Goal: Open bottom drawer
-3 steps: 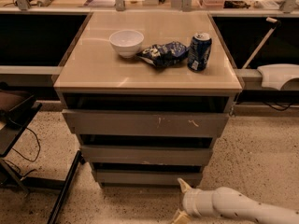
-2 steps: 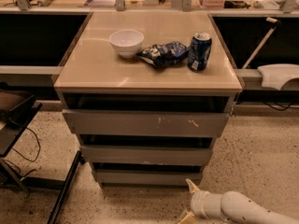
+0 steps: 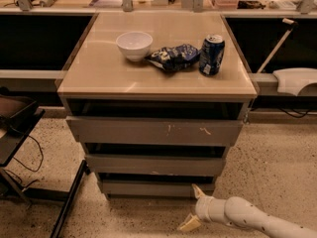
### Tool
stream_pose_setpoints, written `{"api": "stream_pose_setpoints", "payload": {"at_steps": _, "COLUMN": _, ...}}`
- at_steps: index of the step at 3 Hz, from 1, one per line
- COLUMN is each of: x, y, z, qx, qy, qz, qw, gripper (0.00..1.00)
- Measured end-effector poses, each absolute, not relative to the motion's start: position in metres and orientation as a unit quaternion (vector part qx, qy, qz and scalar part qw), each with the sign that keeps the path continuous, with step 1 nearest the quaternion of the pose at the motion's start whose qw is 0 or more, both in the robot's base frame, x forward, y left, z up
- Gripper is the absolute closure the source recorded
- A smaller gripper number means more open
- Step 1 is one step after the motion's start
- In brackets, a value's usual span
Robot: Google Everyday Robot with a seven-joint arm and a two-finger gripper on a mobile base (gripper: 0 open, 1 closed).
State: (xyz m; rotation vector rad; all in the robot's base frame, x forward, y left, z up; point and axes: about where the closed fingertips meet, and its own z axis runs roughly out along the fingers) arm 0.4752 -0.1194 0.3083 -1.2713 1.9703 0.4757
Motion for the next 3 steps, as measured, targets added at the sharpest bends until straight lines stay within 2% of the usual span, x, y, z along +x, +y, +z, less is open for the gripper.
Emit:
{"api": "stream_pose_setpoints", "payload": {"at_steps": 1, "x": 0.475, "y": -0.119, "z": 0.308, "qx": -0.495, "qy": 0.766, "qz": 0.185, "qw": 0.366, "gripper": 0.0}}
{"api": "stream_pose_setpoints", "payload": {"at_steps": 3, "x": 0.523, "y": -0.097, "z": 0.246, "qx": -0.467, "qy": 0.764, "qz": 0.231, "qw": 0.381, "gripper": 0.0}}
